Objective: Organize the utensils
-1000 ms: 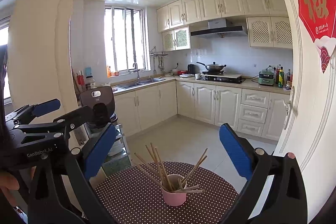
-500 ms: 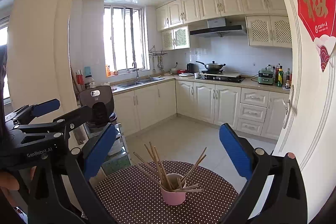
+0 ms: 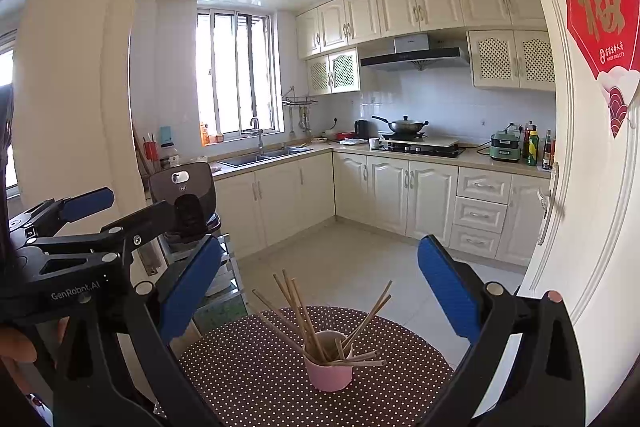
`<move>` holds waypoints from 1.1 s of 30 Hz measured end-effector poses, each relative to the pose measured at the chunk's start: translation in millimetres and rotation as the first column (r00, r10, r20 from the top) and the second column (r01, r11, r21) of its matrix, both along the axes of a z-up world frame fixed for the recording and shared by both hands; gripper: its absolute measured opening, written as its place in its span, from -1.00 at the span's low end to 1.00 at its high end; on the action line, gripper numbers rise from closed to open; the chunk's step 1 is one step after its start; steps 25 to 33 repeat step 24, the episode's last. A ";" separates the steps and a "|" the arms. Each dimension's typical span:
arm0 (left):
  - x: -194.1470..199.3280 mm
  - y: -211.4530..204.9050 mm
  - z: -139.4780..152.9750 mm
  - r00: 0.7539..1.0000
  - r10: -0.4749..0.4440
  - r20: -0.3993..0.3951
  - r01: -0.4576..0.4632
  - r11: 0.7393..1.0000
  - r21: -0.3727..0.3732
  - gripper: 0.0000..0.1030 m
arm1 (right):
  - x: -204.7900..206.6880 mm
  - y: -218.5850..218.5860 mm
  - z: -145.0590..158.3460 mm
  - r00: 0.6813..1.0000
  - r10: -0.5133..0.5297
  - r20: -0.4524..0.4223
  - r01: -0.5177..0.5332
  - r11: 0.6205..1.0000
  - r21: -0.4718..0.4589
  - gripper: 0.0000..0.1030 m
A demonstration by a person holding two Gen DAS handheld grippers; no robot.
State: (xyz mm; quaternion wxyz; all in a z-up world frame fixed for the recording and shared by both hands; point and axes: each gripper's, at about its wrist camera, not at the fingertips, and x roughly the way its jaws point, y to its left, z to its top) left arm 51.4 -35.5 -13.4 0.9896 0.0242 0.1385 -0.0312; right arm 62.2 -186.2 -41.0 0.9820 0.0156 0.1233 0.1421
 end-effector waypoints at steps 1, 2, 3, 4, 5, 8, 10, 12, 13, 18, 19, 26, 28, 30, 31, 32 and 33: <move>0.2 -0.3 0.1 1.000 0.000 -0.001 0.000 1.000 0.000 0.82 | 0.1 0.3 0.0 1.000 0.000 -0.001 0.000 1.000 -0.001 0.84; 0.2 -0.3 -0.1 1.000 0.000 -0.001 0.000 1.000 0.001 0.82 | 0.2 0.1 0.1 1.000 0.000 -0.003 0.000 1.000 -0.003 0.84; 0.2 -0.6 0.1 1.000 0.000 -0.001 0.000 1.000 0.001 0.82 | 0.8 0.1 0.2 1.000 0.000 -0.002 0.000 1.000 -0.004 0.84; 0.3 -0.4 0.2 1.000 -0.001 -0.002 0.001 1.000 0.001 0.82 | 1.0 0.1 0.3 1.000 0.000 -0.002 0.000 1.000 -0.006 0.84; 0.4 -0.1 0.1 1.000 -0.002 -0.002 0.002 1.000 0.002 0.82 | 1.3 -0.1 0.3 1.000 0.001 -0.002 -0.001 1.000 -0.007 0.84; 1.5 0.2 -0.4 1.000 -0.005 -0.004 0.005 1.000 0.002 0.82 | 2.6 -1.0 0.4 1.000 0.000 -0.004 0.000 1.000 -0.007 0.84; 2.6 0.6 -1.4 1.000 -0.006 -0.007 0.006 1.000 0.001 0.83 | 2.6 -0.2 0.2 1.000 -0.002 -0.006 0.001 1.000 -0.009 0.84; 3.5 1.2 -2.9 1.000 -0.008 -0.011 0.008 1.000 0.000 0.83 | 2.7 -0.4 -0.6 1.000 -0.003 -0.008 0.003 1.000 -0.011 0.84; 4.4 0.8 -3.6 1.000 -0.010 -0.013 0.010 1.000 0.001 0.83 | 3.3 -0.8 -1.3 1.000 -0.004 -0.012 0.004 1.000 -0.013 0.84; 9.8 0.6 -8.5 0.999 -0.020 -0.031 0.020 1.000 -0.004 0.84 | 6.7 0.1 -5.2 1.000 -0.013 -0.027 0.012 1.000 -0.020 0.84; 11.5 0.4 -9.9 0.999 -0.023 -0.037 0.023 1.000 -0.005 0.84 | 8.0 -0.7 -6.4 0.999 -0.014 -0.032 0.013 1.000 -0.021 0.84; 21.2 -0.8 -19.3 0.996 -0.037 -0.077 0.037 0.999 -0.008 0.84 | 17.1 -3.0 -16.3 0.997 -0.025 -0.069 0.022 0.999 -0.033 0.84; 21.2 -0.8 -19.3 0.996 -0.037 -0.077 0.037 0.999 -0.008 0.84 | 17.1 -3.0 -16.3 0.997 -0.025 -0.069 0.022 0.999 -0.033 0.84; 21.2 -0.8 -19.3 0.996 -0.037 -0.077 0.037 0.999 -0.008 0.84 | 17.1 -3.0 -16.3 0.997 -0.025 -0.069 0.022 0.999 -0.033 0.84; 21.2 -0.8 -19.3 0.996 -0.037 -0.077 0.037 0.999 -0.008 0.84 | 17.1 -3.0 -16.3 0.997 -0.025 -0.069 0.022 0.999 -0.033 0.84; 21.2 -0.8 -19.3 0.996 -0.037 -0.077 0.037 0.999 -0.008 0.84 | 17.1 -3.0 -16.3 0.997 -0.025 -0.069 0.022 0.999 -0.033 0.84; 21.2 -0.8 -19.3 0.996 -0.037 -0.077 0.037 0.999 -0.008 0.84 | 17.1 -3.0 -16.3 0.997 -0.025 -0.069 0.022 0.999 -0.033 0.84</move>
